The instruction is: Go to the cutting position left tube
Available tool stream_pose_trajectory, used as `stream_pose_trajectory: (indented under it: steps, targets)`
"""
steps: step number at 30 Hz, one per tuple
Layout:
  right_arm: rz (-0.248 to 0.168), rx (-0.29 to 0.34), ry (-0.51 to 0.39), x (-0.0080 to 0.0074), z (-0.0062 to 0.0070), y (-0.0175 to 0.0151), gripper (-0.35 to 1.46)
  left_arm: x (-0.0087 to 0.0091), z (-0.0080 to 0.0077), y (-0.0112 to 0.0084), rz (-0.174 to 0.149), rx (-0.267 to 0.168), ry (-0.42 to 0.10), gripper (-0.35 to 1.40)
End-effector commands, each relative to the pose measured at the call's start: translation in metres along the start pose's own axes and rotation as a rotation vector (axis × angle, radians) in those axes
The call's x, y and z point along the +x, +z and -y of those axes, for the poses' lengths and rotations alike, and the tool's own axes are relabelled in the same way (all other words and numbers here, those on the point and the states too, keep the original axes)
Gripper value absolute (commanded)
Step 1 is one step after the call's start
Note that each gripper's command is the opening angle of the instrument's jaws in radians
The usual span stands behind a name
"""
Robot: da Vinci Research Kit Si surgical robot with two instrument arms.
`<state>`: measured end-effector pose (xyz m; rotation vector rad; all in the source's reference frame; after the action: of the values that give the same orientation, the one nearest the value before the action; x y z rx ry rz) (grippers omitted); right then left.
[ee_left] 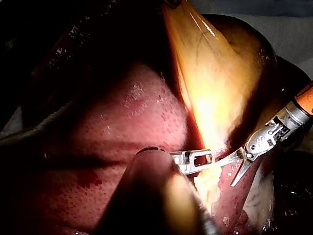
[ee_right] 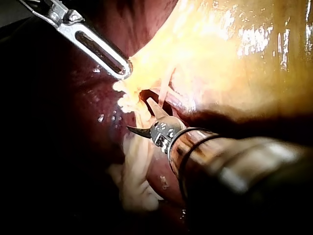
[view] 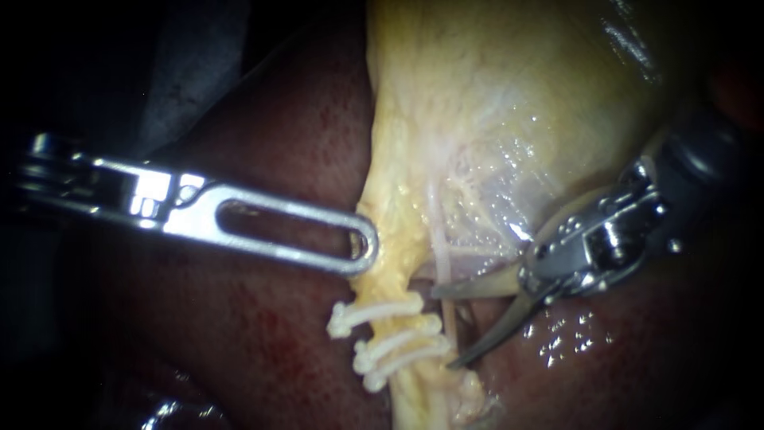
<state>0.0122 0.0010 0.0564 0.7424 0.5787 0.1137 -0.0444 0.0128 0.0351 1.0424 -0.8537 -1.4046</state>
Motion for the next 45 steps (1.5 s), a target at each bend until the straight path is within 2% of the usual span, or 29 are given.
stream_pose_trajectory:
  steps: [1, 21, 34, 45]
  targets:
    - [-0.002, 0.001, -0.004, 0.0001, -0.0001, 0.0001, 1.00, 0.0000, 0.0000, 0.0000, 0.000, 0.000, 0.000, -0.35]
    - [-0.023, 0.000, 0.026, 0.0027, -0.0009, 0.0017, 0.93, 0.0000, 0.0000, 0.0001, 0.000, 0.000, 0.000, -0.35]
    - [-0.046, 0.008, 0.058, 0.0032, -0.0011, 0.0026, 0.85, 0.0000, 0.0001, 0.0001, 0.001, 0.000, 0.000, -0.35]
    - [-0.033, 0.025, 0.058, 0.0028, -0.0011, 0.0041, 0.75, 0.0001, 0.0001, 0.0001, 0.001, 0.000, 0.000, -0.35]
